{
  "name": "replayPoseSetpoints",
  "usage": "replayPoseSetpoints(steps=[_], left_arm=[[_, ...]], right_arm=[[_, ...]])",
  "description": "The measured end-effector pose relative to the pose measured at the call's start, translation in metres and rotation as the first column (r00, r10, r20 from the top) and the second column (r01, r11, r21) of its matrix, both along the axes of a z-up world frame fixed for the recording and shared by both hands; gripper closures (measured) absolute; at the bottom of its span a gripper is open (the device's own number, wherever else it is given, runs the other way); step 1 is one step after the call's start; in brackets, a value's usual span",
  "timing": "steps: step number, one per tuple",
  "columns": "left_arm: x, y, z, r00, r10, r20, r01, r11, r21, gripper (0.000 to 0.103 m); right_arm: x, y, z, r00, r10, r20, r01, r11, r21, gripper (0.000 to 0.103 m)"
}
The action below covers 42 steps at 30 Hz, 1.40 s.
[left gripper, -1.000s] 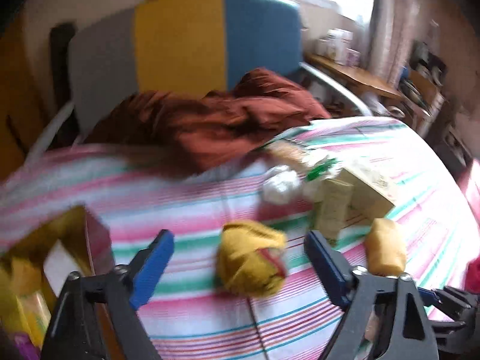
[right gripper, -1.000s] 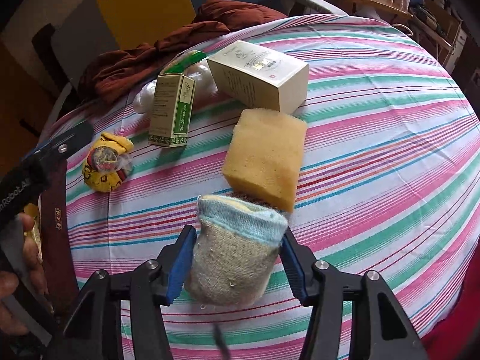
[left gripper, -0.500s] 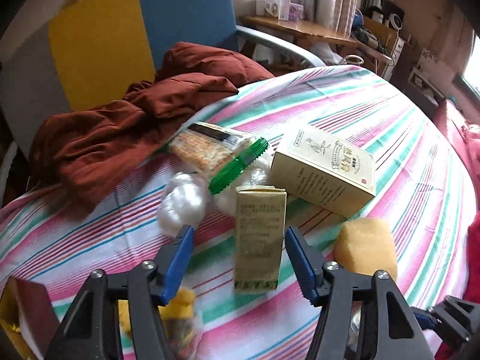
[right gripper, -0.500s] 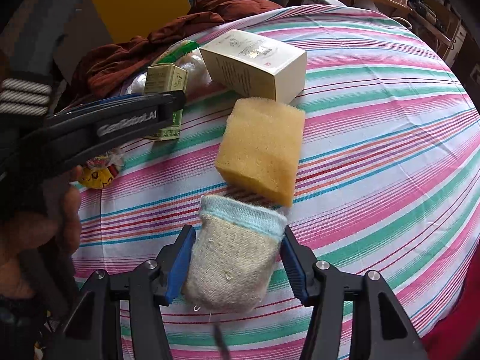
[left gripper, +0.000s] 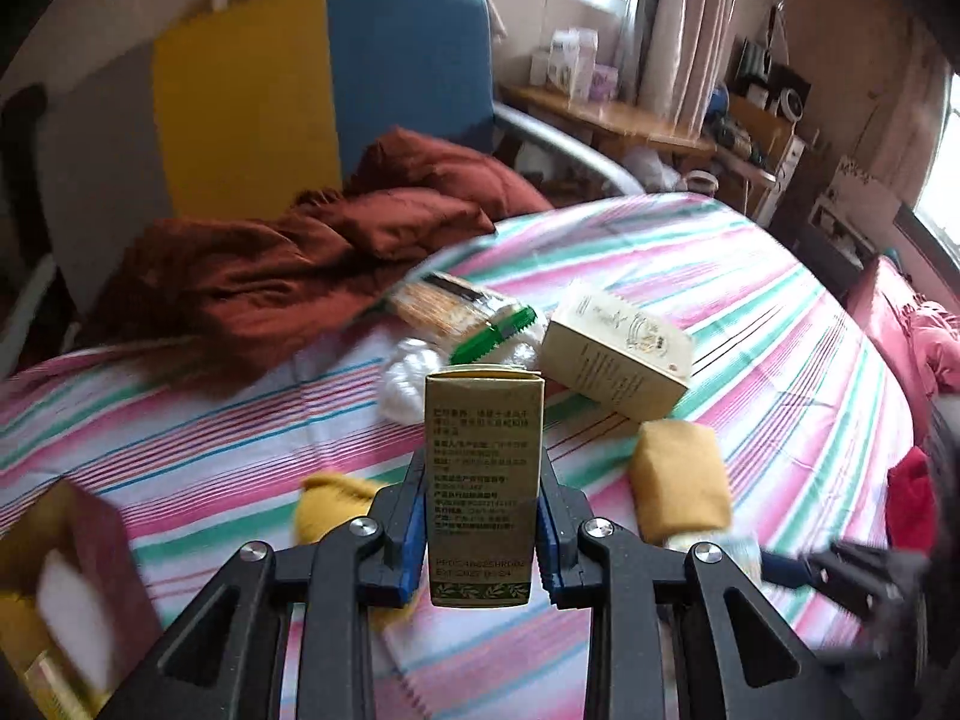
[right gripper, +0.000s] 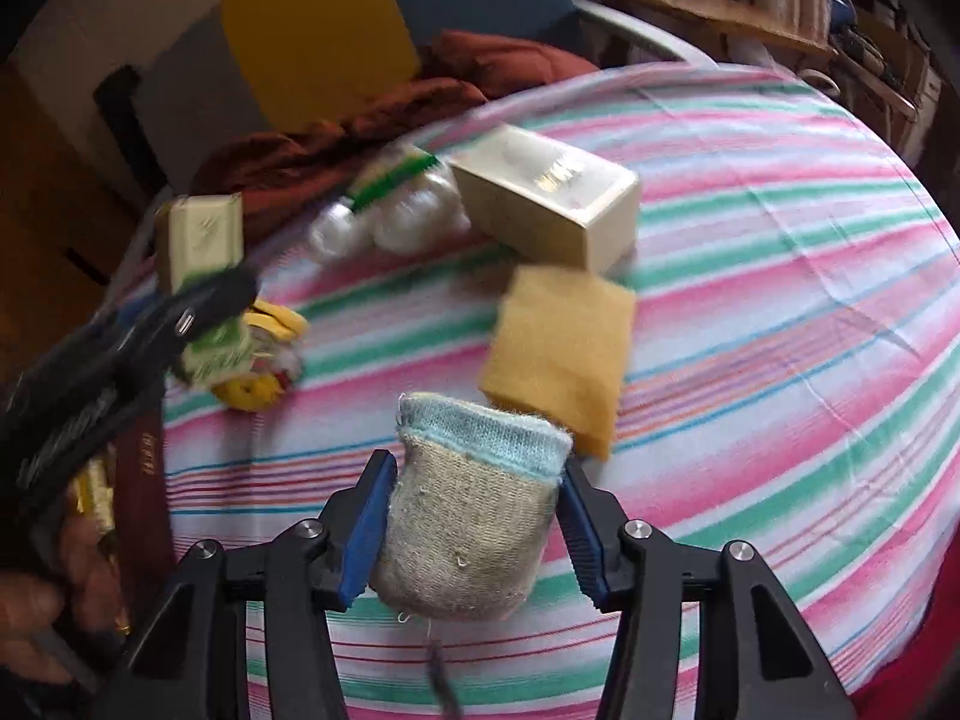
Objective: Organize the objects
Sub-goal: 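Grasp the green-labelled box with the left gripper while the right holds the mitt, then carry both items into the gold tray and open both grippers to release them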
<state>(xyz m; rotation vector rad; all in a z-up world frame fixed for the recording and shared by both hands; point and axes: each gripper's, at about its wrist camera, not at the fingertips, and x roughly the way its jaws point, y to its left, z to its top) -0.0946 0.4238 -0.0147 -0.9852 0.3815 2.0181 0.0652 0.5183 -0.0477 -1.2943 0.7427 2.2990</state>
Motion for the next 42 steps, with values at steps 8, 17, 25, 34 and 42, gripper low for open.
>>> replayPoseSetpoints(steps=[8,17,25,34,42], left_arm=[[0.023,-0.091,0.029,0.990,0.119,-0.075,-0.114,0.991,0.067,0.073],[0.026,-0.187,0.026,0.964,0.257,-0.073,-0.251,0.965,0.074,0.073],[0.009,-0.243,0.011,0.937,0.347,-0.025,-0.345,0.936,0.073,0.073],[-0.051,-0.287,0.007,0.886,0.463,-0.006,-0.462,0.886,0.047,0.071],[-0.060,-0.333,0.017,0.824,0.566,-0.003,-0.563,0.819,0.111,0.014]], right_arm=[[-0.014,-0.027,0.018,0.990,0.096,-0.106,-0.089,0.994,0.070,0.050],[-0.025,-0.063,0.035,0.956,0.237,-0.171,-0.210,0.964,0.164,0.050],[-0.047,-0.117,0.054,0.921,0.335,-0.197,-0.311,0.939,0.144,0.050],[-0.116,-0.199,0.071,0.851,0.468,-0.238,-0.456,0.883,0.106,0.046],[-0.143,-0.231,0.068,0.844,0.481,-0.236,-0.470,0.876,0.107,0.023]])
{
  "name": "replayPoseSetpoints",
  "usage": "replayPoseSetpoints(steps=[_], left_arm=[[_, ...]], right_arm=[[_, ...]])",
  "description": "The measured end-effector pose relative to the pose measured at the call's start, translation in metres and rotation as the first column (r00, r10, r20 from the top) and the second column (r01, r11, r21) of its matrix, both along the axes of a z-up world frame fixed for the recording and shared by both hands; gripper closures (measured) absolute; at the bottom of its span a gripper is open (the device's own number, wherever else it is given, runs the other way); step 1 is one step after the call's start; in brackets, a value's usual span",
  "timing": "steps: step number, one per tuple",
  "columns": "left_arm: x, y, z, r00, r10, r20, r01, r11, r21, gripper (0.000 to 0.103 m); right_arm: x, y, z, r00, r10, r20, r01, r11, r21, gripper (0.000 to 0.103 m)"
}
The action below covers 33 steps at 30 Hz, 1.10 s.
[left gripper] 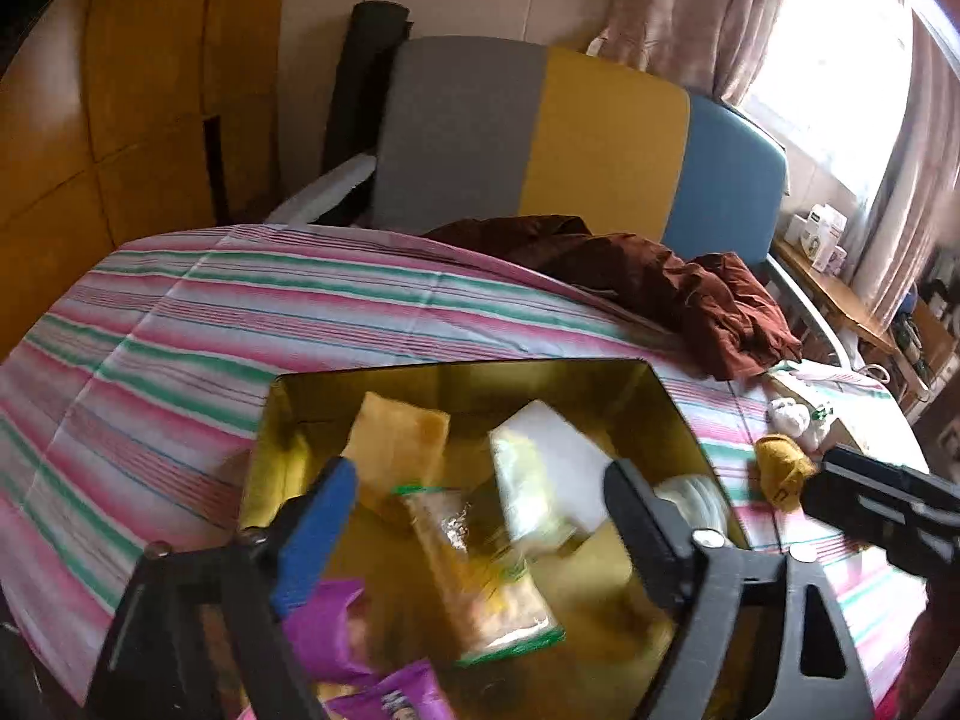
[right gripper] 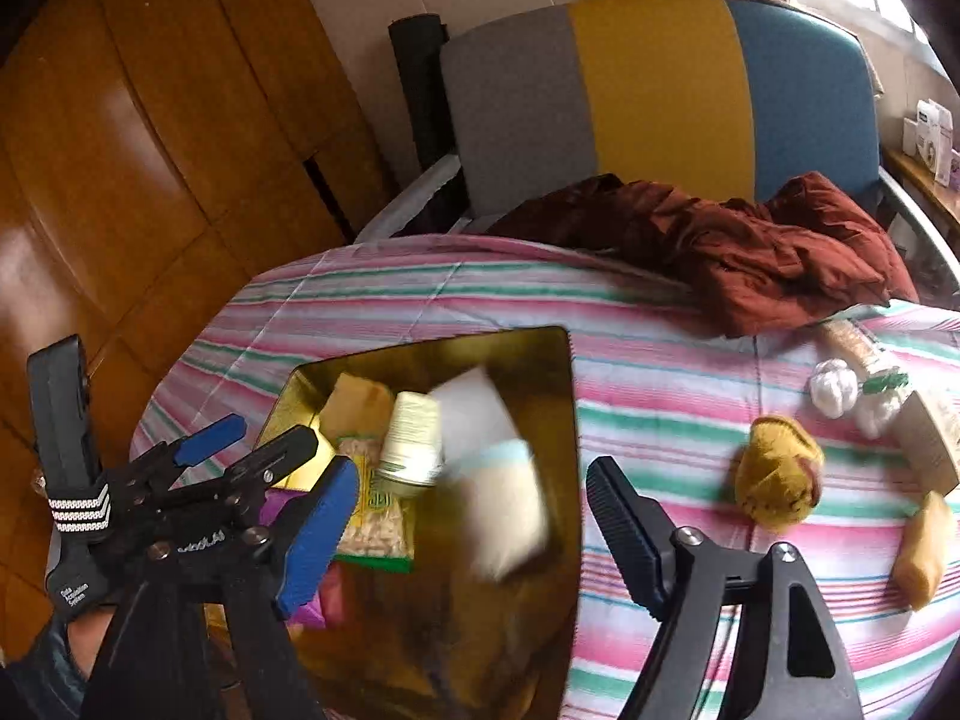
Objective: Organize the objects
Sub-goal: 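Carry both items into the gold tray and open both grippers to release them, then withdraw both grippers from the gold tray toward the remaining items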
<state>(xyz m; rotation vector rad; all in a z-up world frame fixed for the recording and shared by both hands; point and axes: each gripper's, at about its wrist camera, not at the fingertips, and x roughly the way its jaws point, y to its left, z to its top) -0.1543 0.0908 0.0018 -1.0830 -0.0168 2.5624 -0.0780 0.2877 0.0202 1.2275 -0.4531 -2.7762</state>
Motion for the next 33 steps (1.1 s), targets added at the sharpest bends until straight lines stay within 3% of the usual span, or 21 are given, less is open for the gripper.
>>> replayPoseSetpoints(steps=[7,11,16,33], left_arm=[[0.033,-0.017,-0.010,0.998,0.037,-0.043,-0.039,0.998,-0.057,0.010],[0.051,-0.027,-0.014,0.998,0.058,-0.024,-0.059,0.998,-0.020,0.010],[0.070,-0.031,-0.015,0.998,0.067,-0.018,-0.066,0.998,0.005,0.009],[0.109,-0.027,-0.006,0.993,0.060,-0.100,-0.068,0.995,-0.072,0.006]], right_arm=[[0.025,-0.012,-0.018,0.999,-0.007,0.039,0.003,0.996,0.091,0.022],[0.039,-0.019,-0.022,0.999,-0.015,0.042,0.009,0.990,0.138,0.022],[0.049,-0.025,-0.023,0.999,-0.023,0.032,0.018,0.986,0.164,0.022],[0.070,-0.035,-0.022,0.999,-0.053,0.005,0.051,0.978,0.200,0.022]])
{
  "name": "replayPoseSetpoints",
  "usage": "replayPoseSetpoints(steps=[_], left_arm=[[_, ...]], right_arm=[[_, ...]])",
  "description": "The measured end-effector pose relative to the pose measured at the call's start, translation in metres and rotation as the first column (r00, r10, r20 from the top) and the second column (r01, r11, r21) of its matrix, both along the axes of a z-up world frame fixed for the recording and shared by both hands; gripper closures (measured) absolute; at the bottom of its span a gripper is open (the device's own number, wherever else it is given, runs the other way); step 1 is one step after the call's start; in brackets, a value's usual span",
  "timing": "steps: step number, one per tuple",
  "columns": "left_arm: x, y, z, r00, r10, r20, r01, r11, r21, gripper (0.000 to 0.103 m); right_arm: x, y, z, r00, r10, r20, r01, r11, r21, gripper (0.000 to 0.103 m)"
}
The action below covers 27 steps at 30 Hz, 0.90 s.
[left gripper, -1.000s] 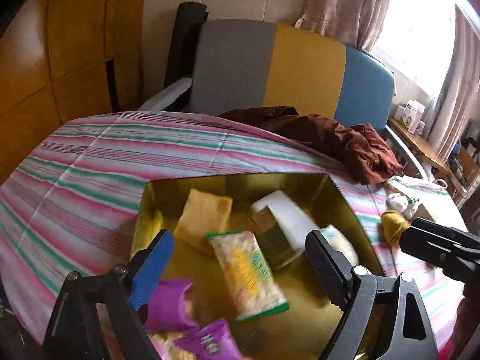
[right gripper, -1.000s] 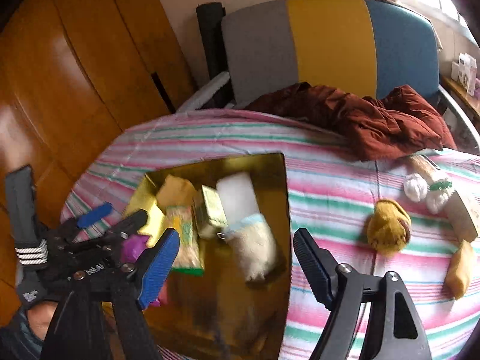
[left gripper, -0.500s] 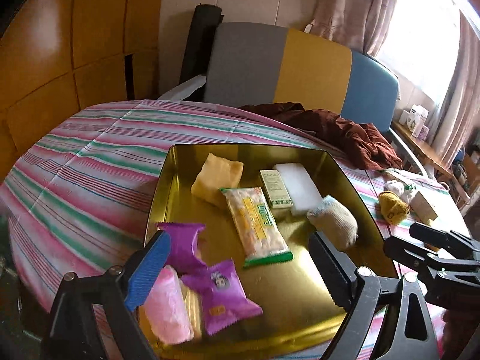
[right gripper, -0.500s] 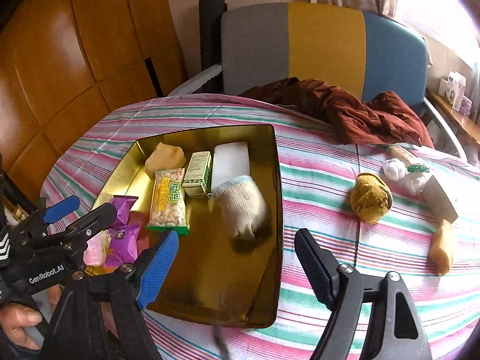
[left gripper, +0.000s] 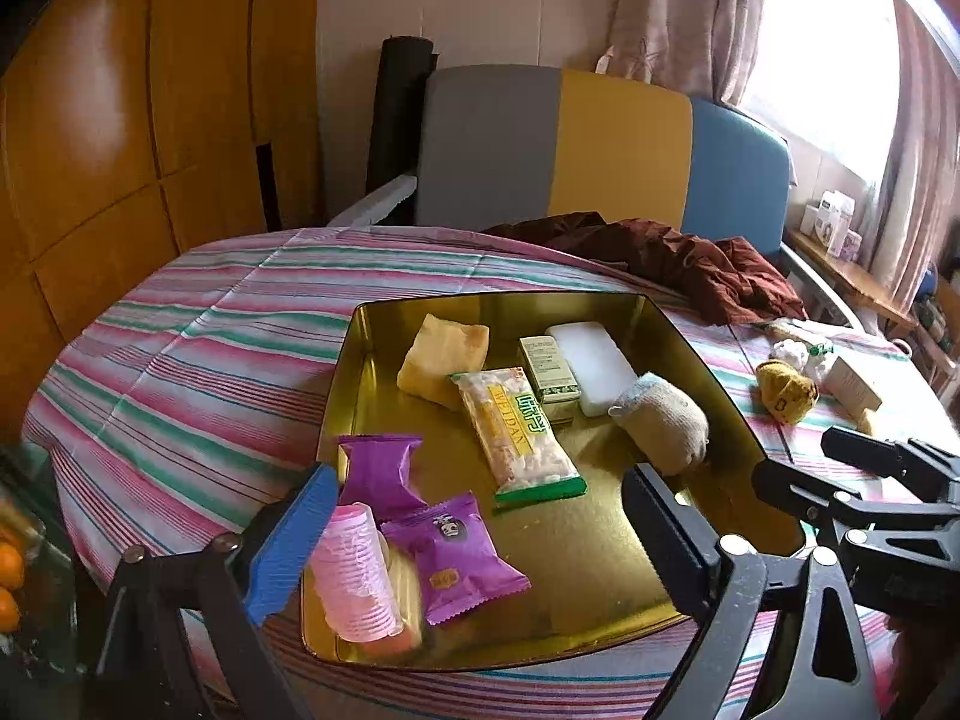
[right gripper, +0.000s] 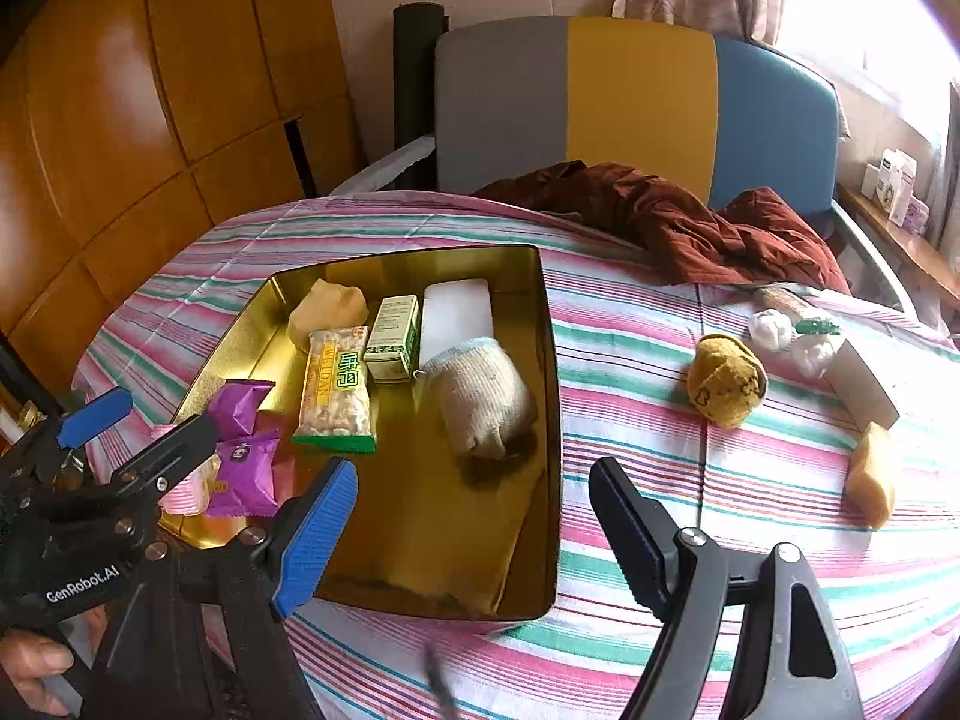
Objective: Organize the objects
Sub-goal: 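Withdraw both grippers from the gold tray toward the remaining items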
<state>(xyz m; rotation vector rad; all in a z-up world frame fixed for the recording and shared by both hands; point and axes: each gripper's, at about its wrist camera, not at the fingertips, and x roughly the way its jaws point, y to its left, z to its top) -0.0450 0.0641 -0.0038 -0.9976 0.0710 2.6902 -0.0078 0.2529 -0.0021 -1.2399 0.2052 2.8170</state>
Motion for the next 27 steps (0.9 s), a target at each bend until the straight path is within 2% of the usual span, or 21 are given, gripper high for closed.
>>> replayPoseSetpoints(steps=[13,27], left_arm=[[0.012,0.013,0.002,0.999,-0.049,0.001,0.049,0.999,-0.024,0.006],[0.021,0.035,-0.001,0.993,-0.122,0.007,0.122,0.991,-0.058,0.006]], right_arm=[[0.010,0.020,0.011,0.999,-0.046,-0.025,0.046,0.999,0.007,0.022],[0.023,0.087,0.000,0.988,-0.151,0.024,0.151,0.989,0.008,0.019]])
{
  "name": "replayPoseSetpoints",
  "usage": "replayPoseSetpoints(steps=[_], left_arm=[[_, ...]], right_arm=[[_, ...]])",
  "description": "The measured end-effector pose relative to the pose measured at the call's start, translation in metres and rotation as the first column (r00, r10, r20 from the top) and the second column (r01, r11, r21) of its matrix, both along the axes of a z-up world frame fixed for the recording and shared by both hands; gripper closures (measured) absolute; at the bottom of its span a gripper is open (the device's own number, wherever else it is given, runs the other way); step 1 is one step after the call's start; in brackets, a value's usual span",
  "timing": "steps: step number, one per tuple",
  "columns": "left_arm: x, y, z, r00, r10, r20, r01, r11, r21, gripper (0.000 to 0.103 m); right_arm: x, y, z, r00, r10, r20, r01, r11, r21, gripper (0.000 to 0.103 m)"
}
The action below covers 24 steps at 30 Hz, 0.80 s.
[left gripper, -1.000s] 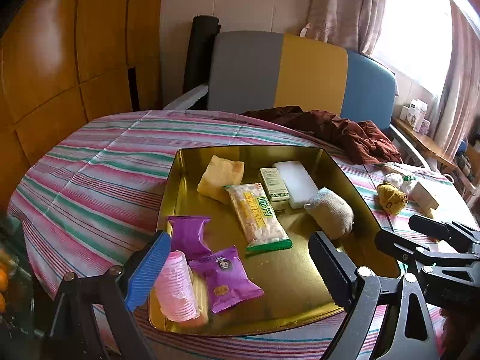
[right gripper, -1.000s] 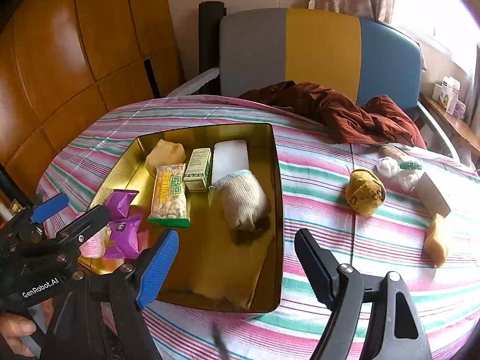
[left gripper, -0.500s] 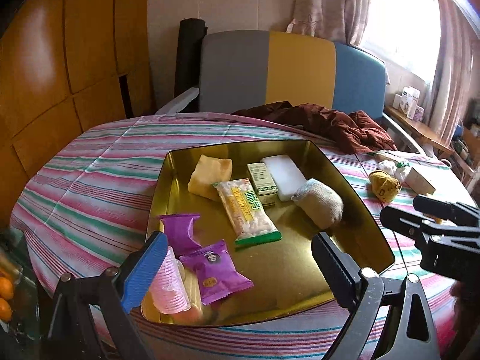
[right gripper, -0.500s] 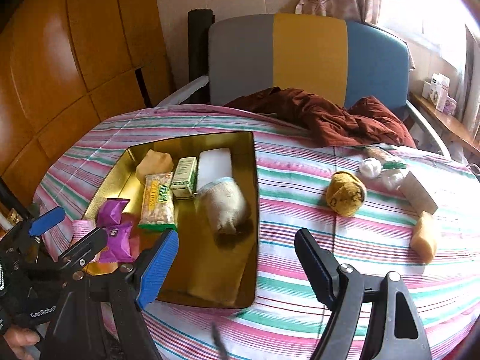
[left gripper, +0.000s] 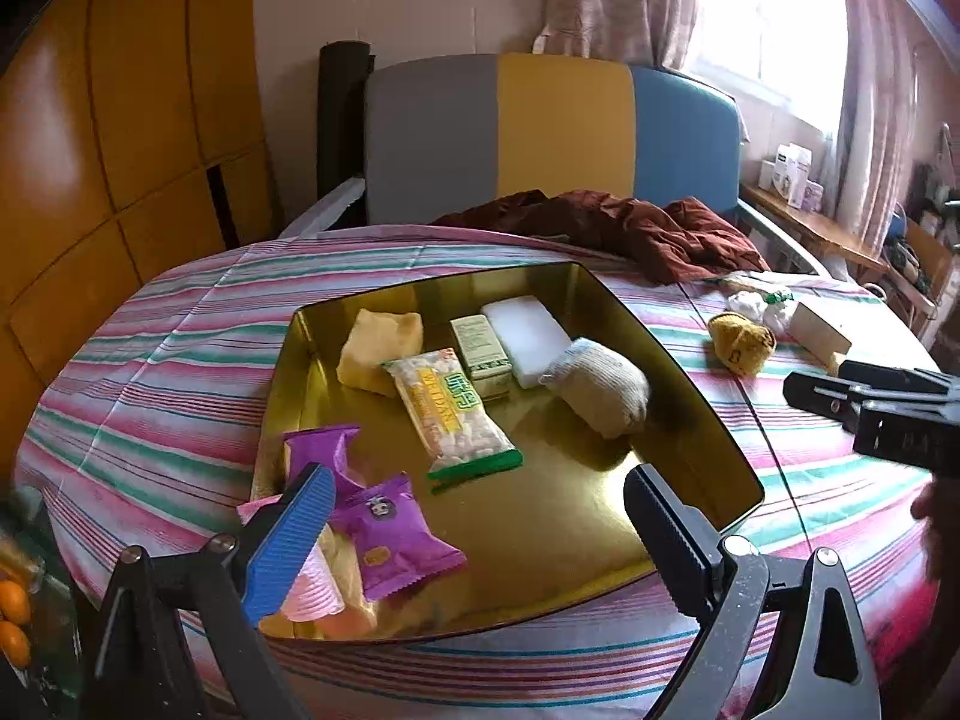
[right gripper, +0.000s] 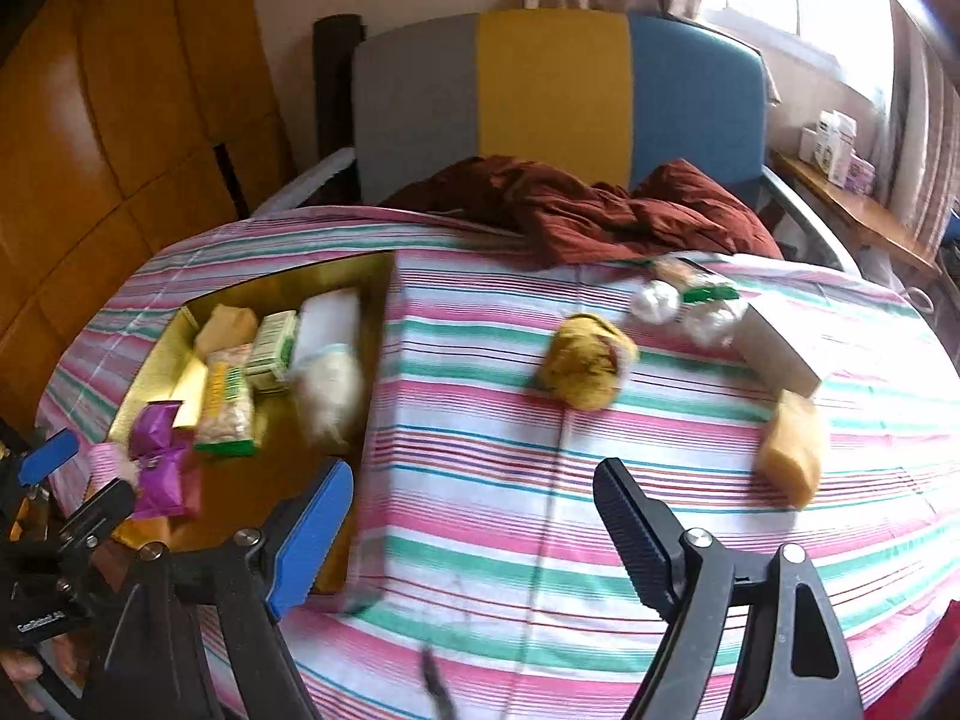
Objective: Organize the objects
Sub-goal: 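Withdraw both grippers from the gold tray toward the remaining items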
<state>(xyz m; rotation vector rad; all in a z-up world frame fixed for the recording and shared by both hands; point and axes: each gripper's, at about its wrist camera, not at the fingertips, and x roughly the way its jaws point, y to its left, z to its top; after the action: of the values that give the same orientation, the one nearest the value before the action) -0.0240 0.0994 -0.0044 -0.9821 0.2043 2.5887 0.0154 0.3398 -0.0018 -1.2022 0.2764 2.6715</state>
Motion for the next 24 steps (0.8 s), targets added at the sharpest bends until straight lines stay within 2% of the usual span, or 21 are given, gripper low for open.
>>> replayPoseSetpoints(steps=[6,13,24], left_arm=[[0.002,0.012,-0.001,0.999,-0.032,0.002,0.032,0.999,-0.015,0.005],[0.004,0.029,-0.005,0.997,-0.080,0.012,0.080,0.996,-0.041,0.005],[0.005,0.060,-0.009,0.985,-0.169,0.035,0.171,0.984,-0.048,0.005]], right_arm=[[0.000,0.037,0.000,0.998,-0.048,0.031,0.048,0.999,-0.004,0.019],[0.001,0.088,0.002,0.991,-0.117,0.063,0.115,0.993,0.036,0.019],[0.003,0.187,0.002,0.954,-0.290,0.080,0.284,0.956,0.073,0.019]])
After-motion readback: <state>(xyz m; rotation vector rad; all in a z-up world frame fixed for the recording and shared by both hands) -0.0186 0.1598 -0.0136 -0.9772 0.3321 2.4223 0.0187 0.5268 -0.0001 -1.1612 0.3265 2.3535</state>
